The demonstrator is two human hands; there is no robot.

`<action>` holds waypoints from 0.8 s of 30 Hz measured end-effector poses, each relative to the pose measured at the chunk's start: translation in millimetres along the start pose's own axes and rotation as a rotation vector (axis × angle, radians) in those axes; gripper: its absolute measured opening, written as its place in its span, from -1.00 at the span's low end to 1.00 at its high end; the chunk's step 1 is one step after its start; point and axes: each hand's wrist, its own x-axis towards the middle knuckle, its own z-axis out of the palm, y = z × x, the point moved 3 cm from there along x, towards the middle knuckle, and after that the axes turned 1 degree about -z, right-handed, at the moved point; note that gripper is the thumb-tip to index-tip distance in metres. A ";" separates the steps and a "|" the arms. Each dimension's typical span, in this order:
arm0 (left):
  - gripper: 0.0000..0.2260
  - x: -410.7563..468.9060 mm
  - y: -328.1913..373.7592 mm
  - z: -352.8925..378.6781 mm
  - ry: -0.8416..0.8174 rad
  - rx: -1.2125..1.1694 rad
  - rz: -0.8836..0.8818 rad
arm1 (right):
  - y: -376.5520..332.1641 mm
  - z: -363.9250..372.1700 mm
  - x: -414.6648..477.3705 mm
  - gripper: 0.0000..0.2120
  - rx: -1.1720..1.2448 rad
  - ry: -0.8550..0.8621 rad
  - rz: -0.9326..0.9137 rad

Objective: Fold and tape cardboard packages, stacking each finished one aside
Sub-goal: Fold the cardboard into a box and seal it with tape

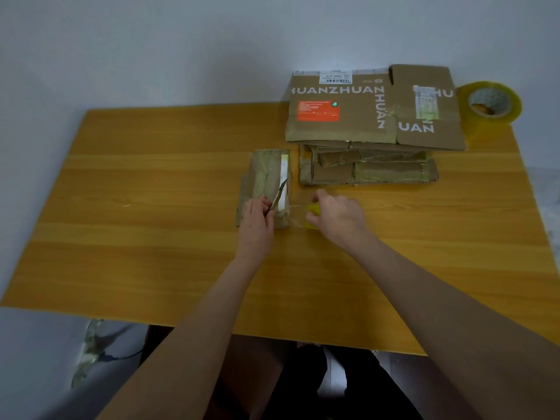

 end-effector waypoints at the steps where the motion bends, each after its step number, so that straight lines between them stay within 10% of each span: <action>1: -0.94 -0.2 -0.4 0.0 0.001 0.001 0.001 | -1.4 0.2 0.9 -0.63 -0.012 -0.008 0.003; 24: -0.95 2.1 -3.8 -4.3 -0.033 -0.008 -0.024 | 14.3 5.9 -1.0 -0.67 0.066 -0.029 0.082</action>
